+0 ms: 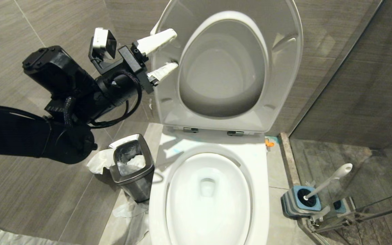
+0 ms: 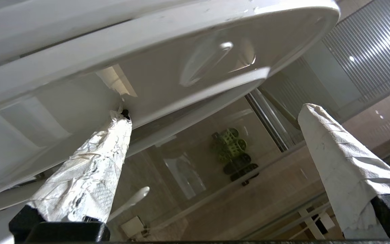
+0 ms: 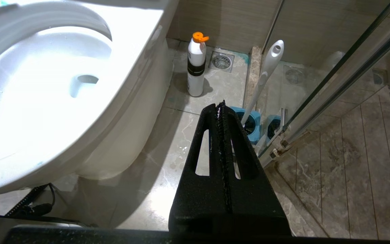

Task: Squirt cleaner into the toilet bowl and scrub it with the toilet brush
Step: Use the left hand to lift the toilet lid slightly

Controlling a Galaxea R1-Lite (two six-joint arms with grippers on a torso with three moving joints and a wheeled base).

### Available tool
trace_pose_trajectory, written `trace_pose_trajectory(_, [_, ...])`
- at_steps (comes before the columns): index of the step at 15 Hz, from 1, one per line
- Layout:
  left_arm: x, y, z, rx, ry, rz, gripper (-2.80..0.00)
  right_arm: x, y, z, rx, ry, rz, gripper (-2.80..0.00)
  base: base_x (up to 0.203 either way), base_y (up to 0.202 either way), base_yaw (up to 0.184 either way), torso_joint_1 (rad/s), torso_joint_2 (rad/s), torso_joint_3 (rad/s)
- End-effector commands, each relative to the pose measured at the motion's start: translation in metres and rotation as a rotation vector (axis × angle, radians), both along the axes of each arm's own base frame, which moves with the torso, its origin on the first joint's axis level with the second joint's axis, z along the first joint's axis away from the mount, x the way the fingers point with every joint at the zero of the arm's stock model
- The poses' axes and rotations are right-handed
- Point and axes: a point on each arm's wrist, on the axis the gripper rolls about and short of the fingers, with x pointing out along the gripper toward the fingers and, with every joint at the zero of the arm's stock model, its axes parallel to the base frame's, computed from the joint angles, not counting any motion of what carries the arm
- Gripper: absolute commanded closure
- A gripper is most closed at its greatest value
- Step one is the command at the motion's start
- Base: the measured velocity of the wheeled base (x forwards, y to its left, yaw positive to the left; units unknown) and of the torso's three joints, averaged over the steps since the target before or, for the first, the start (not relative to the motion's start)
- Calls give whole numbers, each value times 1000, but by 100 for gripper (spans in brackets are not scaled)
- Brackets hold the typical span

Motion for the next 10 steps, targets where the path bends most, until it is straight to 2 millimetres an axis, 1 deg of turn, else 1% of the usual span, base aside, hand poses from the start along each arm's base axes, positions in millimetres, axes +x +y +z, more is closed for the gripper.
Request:
trace_pose_trajectory(1, [9,-3,-8,-7,21,15,-280,0,0,0,0,0,1,0,0,0,0,0,0,0])
trace_pose_trajectory(10, [30,-14,-2,22,-21,127,-280,0,0,0,0,0,2,0,0,0,0,0,0,0])
